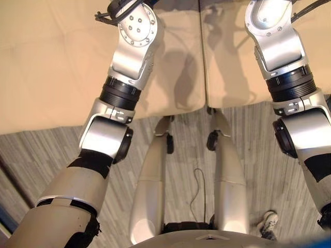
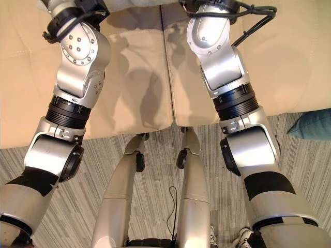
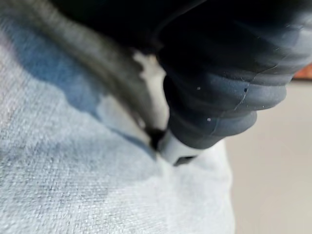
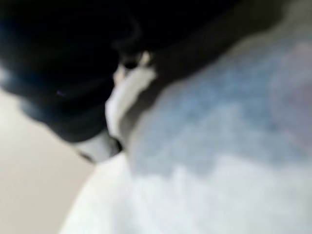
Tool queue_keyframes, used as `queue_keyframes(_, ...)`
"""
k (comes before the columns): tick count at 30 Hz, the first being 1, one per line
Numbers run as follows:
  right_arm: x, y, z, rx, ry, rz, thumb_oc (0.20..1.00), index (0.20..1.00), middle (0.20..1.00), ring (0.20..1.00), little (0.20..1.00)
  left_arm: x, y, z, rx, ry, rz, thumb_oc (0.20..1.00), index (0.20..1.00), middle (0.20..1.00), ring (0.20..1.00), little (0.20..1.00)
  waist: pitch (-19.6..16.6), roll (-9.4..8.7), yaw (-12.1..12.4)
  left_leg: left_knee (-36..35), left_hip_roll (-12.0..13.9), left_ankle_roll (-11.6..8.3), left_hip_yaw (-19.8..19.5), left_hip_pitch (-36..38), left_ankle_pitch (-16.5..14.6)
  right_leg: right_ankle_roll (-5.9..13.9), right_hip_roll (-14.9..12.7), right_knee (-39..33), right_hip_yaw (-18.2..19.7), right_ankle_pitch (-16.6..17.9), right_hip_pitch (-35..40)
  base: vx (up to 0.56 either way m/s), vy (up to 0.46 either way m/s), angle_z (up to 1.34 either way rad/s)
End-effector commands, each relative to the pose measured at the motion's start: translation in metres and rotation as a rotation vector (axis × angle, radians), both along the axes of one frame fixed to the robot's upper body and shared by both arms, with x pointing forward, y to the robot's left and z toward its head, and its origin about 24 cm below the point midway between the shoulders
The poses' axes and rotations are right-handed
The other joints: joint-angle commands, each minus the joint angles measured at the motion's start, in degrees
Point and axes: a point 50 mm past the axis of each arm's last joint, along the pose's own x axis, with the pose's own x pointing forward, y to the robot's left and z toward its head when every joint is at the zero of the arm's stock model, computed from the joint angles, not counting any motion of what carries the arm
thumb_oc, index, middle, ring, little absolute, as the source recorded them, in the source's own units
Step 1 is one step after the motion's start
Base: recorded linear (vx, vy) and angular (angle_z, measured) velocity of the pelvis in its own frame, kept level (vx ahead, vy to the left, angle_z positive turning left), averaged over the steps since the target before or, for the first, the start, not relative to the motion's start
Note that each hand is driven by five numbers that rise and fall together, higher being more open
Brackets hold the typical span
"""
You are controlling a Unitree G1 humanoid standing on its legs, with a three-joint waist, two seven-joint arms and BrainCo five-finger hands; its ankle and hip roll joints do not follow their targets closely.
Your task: Pick up all the scattered cushions and arrange them neatly on the sofa.
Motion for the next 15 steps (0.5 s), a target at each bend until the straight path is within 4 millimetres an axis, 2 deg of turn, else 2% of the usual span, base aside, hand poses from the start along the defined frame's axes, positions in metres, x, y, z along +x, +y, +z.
queue_keyframes(1,-0.054,0.086,0.025,-0.227,-0.265,0.243,0.200,0.200,0.200,0.200,0.200,-0.050,-0.054,0.046,0.173,-0.343,-0.135,0.200,0.200,0.200,0.200,0.200,-5.37,1.28,0.17,-1.72,-1.64,-2.69,-6.39,-2.15,-1.09,8.79,-3.64,1.36,-0.72,-4.21,0.80,0.07,-0.007,0.03)
queue_keyframes(2,-0.054,0.086,0.026,-0.228,-0.267,0.244,0.200,0.200,0.200,0.200,0.200,-0.050,-0.054,0.047,0.173,-0.345,-0.134,0.200,0.200,0.200,0.200,0.200,-5.73,1.32,0.26,-1.90,-1.53,-2.94,-6.91,-1.54,-2.33,9.25,-3.36,1.41,-0.31,-5.42,1.27,0.08,-0.013,0.04)
queue_keyframes(3,-0.045,0.091,0.026,-0.253,-0.215,0.214,0.200,0.200,0.200,0.200,0.200,-0.044,-0.057,0.052,0.210,-0.315,-0.111,0.200,0.200,0.200,0.200,0.200,-6.33,1.02,0.61,-2.51,-1.49,-3.01,-7.08,-1.15,-2.00,9.37,-3.43,0.68,-0.50,-5.20,1.86,0.08,-0.029,0.05)
queue_keyframes(5,-0.039,0.094,0.031,-0.273,-0.187,0.185,0.200,0.200,0.200,0.200,0.200,-0.042,-0.062,0.060,0.214,-0.305,-0.119,0.200,0.200,0.200,0.200,0.200,-6.26,0.71,0.81,-3.19,-1.52,-3.14,-7.35,-0.87,-1.73,9.35,-3.27,-0.27,-0.62,-5.14,2.50,0.04,-0.043,0.02)
queue_keyframes(6,-0.039,0.099,0.037,-0.314,-0.190,0.153,0.200,0.200,0.200,0.200,0.200,-0.043,-0.065,0.070,0.238,-0.315,-0.109,0.200,0.200,0.200,0.200,0.200,-6.42,0.30,0.92,-3.90,-1.48,-3.28,-7.56,-0.77,-1.45,9.41,-3.27,-1.51,-0.84,-4.79,2.84,0.04,-0.027,0.01)
queue_keyframes(9,-0.038,0.099,0.043,-0.319,-0.186,0.121,0.200,0.200,0.200,0.200,0.200,-0.046,-0.068,0.080,0.254,-0.320,-0.099,0.200,0.200,0.200,0.200,0.200,-6.49,-0.05,1.00,-4.92,-1.51,-3.51,-7.67,-0.75,-0.81,9.74,-3.20,-3.13,-1.05,-4.09,3.21,0.03,-0.021,0.06)
queue_keyframes(12,-0.038,0.104,0.055,-0.367,-0.190,0.056,0.200,0.200,0.200,0.200,0.200,-0.053,-0.078,0.098,0.290,-0.336,-0.098,0.200,0.200,0.200,0.200,0.200,-6.12,-0.26,1.04,-8.95,-1.53,-4.30,-7.60,-0.01,1.45,10.29,-2.71,-6.94,-1.50,-2.76,4.55,0.02,-0.011,0.03)
queue_keyframes(15,-0.034,0.101,0.060,-0.393,-0.171,0.000,0.200,0.200,0.200,0.200,0.200,-0.054,-0.082,0.105,0.318,-0.334,-0.094,0.200,0.200,0.200,0.200,0.200,-5.80,-0.01,1.06,-12.01,-1.53,-4.79,-7.70,0.99,3.35,10.63,-2.53,-8.73,-2.04,-2.20,5.35,0.00,-0.002,0.06)
